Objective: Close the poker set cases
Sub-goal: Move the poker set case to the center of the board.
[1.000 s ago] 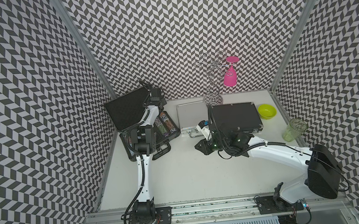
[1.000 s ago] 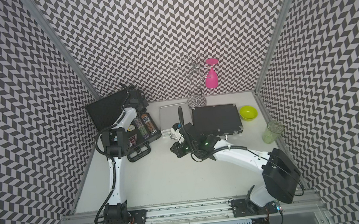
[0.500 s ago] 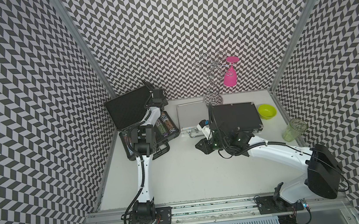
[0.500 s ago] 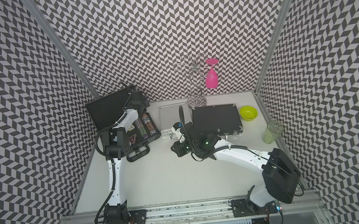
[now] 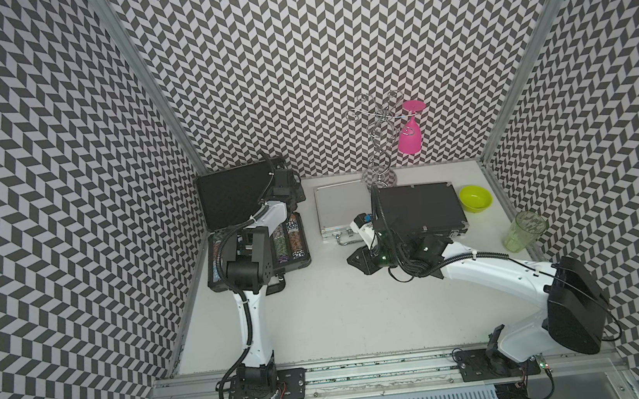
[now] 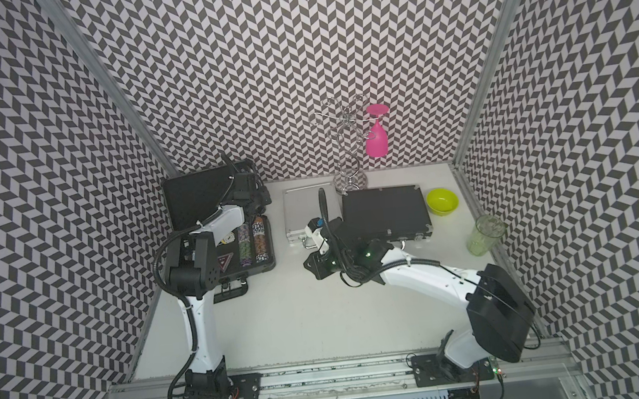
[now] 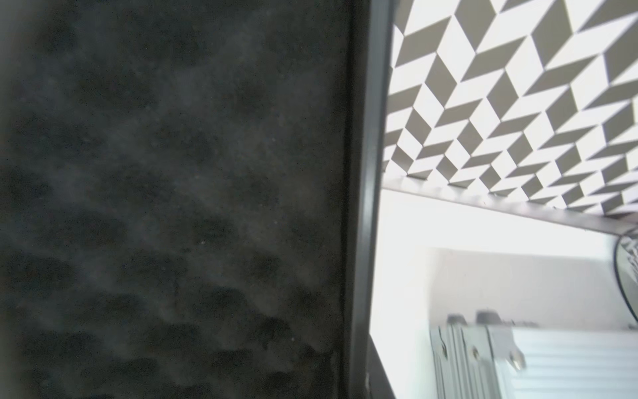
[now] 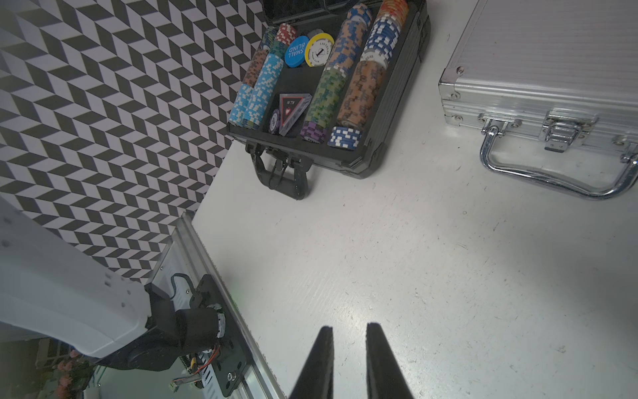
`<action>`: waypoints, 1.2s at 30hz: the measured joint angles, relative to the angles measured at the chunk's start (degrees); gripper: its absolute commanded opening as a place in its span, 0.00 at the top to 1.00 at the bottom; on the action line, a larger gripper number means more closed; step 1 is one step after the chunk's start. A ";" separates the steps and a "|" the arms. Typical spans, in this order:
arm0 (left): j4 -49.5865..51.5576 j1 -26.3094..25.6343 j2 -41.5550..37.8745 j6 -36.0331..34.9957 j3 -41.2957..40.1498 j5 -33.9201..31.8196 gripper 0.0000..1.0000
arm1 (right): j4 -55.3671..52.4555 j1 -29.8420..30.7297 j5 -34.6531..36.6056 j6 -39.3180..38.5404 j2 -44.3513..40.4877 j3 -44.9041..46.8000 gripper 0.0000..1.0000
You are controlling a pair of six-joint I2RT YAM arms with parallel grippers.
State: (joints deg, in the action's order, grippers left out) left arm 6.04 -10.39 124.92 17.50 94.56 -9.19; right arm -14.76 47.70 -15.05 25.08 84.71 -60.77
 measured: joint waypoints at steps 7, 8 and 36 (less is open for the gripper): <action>-0.33 -2.93 -4.39 1.88 -6.27 -4.83 0.94 | -0.09 0.00 0.07 0.04 -0.72 0.00 0.80; -0.26 -2.99 -4.39 1.90 -6.25 -5.09 0.90 | -0.09 0.00 0.09 0.04 -0.98 0.00 0.80; 5.38 19.52 -14.01 0.76 -5.27 -18.73 0.52 | 0.98 0.00 -0.07 0.17 -6.86 2.80 0.80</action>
State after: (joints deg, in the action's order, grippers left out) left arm 11.42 9.13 110.91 18.26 89.30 -27.92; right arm -13.78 47.70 -15.11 25.26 77.84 -57.98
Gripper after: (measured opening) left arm 0.475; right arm 0.202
